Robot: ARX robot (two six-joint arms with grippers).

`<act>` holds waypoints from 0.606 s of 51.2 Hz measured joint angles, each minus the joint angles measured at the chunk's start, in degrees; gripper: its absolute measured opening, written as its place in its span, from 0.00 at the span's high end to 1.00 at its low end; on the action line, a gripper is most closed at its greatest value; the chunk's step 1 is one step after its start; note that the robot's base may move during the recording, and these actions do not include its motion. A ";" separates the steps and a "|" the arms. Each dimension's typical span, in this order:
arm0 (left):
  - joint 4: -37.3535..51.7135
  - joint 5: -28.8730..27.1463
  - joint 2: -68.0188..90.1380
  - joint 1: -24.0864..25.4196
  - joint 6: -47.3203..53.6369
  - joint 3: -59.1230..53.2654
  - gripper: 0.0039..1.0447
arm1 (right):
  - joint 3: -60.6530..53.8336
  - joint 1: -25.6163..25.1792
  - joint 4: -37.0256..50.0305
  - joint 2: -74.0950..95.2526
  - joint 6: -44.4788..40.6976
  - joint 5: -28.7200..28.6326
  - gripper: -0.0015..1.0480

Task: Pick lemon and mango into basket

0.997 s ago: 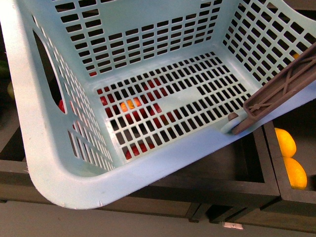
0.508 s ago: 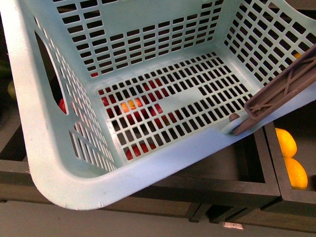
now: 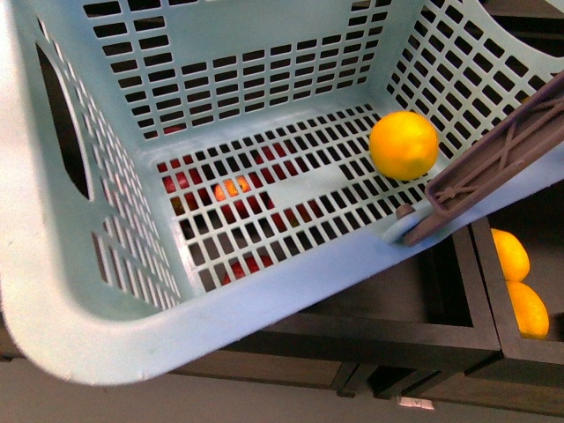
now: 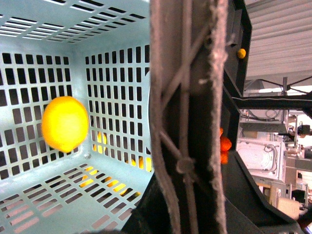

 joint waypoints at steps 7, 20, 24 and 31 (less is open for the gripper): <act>0.00 -0.57 0.00 0.04 0.44 0.00 0.96 | -9.07 -3.76 16.06 -6.51 -14.14 -2.82 0.30; 0.00 -0.20 0.00 -0.02 0.31 0.00 0.96 | -23.23 -3.74 20.35 -15.23 -21.07 -3.37 0.82; 0.00 -0.31 0.00 -0.02 0.42 0.00 0.96 | -25.29 -3.74 20.44 -17.22 -21.35 -3.30 0.94; 0.00 -0.31 0.00 -0.02 0.42 0.00 0.96 | -28.46 -3.74 20.02 -20.87 -21.79 -3.34 0.98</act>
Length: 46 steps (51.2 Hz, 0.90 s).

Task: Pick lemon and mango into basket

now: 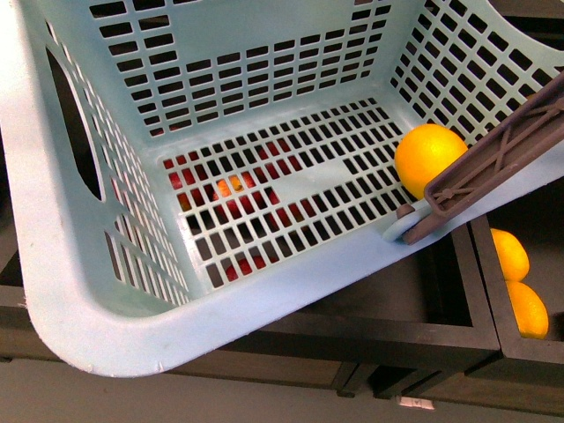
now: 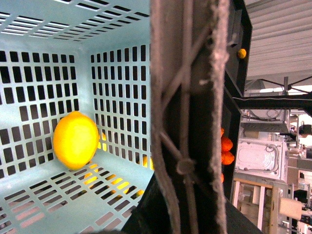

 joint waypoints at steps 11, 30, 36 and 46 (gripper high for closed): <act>0.00 0.02 0.00 0.00 0.02 0.00 0.96 | -4.37 0.00 -2.75 -7.06 -0.07 0.00 0.97; 0.00 0.07 0.00 0.00 0.02 0.00 0.96 | -4.94 0.00 -2.93 -8.04 -0.07 0.00 0.35; 0.00 0.13 0.00 -0.13 -0.04 0.00 0.96 | -4.94 0.00 -2.93 -8.17 -0.04 0.22 0.14; 0.00 1.55 0.00 -0.76 -0.70 0.02 0.96 | -4.98 -0.02 -2.93 -8.31 -0.04 0.17 0.08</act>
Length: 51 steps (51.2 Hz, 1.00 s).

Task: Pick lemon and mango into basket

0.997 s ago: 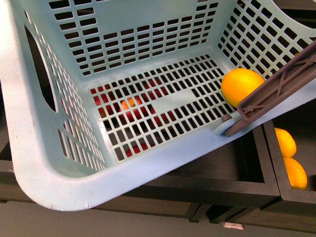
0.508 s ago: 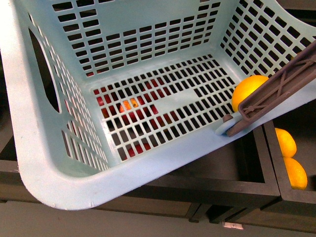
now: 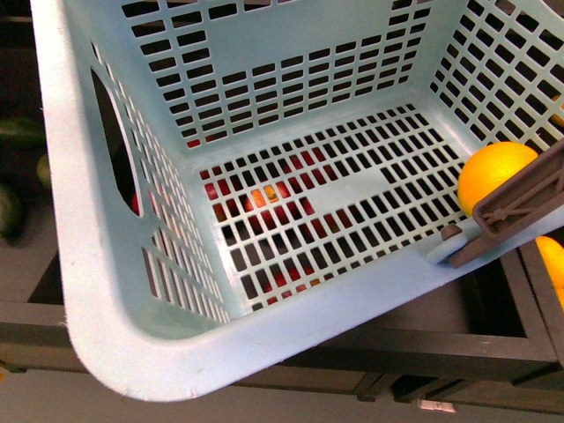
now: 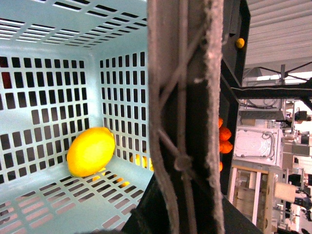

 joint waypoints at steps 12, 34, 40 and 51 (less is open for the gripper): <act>0.02 -1.16 -0.09 0.33 0.28 0.04 0.96 | -0.02 0.00 -0.11 0.20 0.00 -0.02 0.08; -0.07 -1.11 -0.09 0.79 0.63 0.04 0.96 | -0.11 0.04 -0.17 0.00 -0.02 -0.17 0.08; -0.07 -1.40 -0.09 0.79 0.72 0.04 0.96 | -0.13 0.02 -0.17 0.00 -0.02 -0.15 0.08; -0.07 -1.62 -0.09 0.79 0.76 0.04 0.96 | -0.13 0.04 -0.20 0.04 -0.02 -0.17 0.08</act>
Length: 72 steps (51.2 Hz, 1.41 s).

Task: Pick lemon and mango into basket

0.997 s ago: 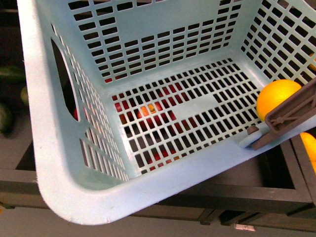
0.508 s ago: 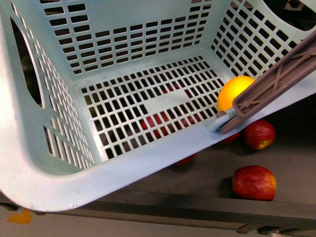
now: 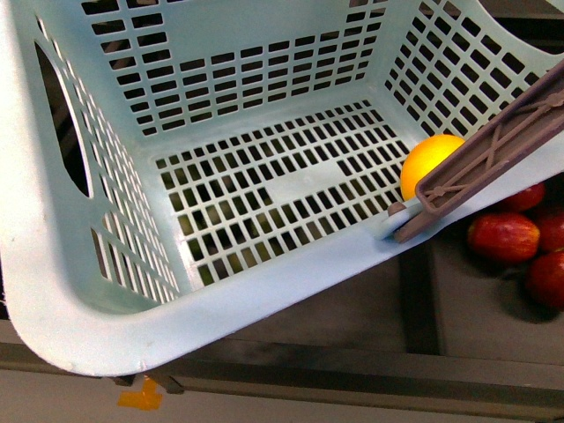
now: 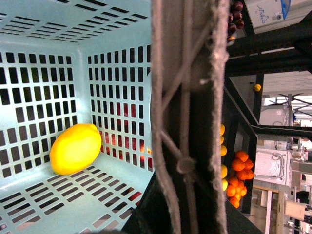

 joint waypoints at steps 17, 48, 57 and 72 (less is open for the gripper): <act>0.00 0.26 0.00 0.00 -0.07 0.00 0.96 | 0.00 0.00 0.00 -0.04 0.00 -0.02 0.08; 0.00 0.20 0.00 0.02 -0.04 0.00 0.96 | -0.04 0.00 0.00 -0.02 0.00 -0.02 0.08; 0.00 0.24 0.00 0.00 -0.07 0.00 0.96 | -0.04 0.00 0.00 -0.02 -0.02 0.00 0.08; 0.00 0.22 0.00 0.00 -0.04 0.00 0.96 | -0.02 0.00 0.00 0.00 -0.02 -0.04 0.08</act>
